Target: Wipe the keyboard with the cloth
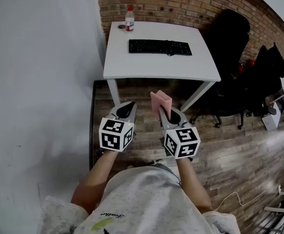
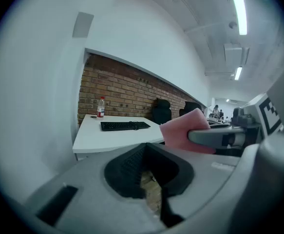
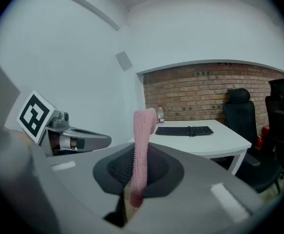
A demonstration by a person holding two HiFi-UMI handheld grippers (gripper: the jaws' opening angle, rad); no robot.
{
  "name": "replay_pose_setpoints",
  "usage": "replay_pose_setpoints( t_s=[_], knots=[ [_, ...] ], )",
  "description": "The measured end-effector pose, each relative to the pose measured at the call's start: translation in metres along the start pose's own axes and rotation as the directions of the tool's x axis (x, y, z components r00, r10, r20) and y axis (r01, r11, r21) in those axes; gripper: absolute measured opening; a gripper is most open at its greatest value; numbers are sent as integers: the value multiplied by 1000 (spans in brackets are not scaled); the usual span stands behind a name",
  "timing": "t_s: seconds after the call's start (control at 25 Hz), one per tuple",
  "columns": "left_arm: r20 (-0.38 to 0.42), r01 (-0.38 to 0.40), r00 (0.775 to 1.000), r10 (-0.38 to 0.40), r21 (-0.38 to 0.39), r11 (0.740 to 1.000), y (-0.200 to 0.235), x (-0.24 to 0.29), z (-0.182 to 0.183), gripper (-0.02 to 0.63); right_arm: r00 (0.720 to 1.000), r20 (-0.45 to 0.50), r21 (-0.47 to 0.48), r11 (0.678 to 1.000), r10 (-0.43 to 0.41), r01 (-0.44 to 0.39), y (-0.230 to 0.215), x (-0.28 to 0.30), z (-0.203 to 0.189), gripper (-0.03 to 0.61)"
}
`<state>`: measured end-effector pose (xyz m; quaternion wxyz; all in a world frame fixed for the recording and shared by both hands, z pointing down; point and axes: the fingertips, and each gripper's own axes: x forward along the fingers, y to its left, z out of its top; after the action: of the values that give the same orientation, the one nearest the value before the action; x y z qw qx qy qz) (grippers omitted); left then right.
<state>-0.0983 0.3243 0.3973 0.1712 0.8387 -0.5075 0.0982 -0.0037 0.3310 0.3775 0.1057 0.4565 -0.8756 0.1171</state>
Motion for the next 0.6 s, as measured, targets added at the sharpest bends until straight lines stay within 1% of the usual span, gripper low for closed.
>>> replay_pose_setpoints(
  t_s=[0.16, 0.44, 0.6],
  knots=[
    [3, 8, 1000, -8, 1, 1000, -2, -1, 4, -5, 1000, 1, 8, 1000, 3, -3, 2, 0, 1, 25],
    [-3, 8, 1000, -8, -11, 1000, -1, 4, 0, -5, 1000, -7, 16, 1000, 11, -11, -2, 6, -3, 25],
    [-6, 2, 1000, -2, -14, 1000, 8, 19, 2, -5, 1000, -11, 20, 999, 26, -25, -11, 22, -2, 25]
  ],
)
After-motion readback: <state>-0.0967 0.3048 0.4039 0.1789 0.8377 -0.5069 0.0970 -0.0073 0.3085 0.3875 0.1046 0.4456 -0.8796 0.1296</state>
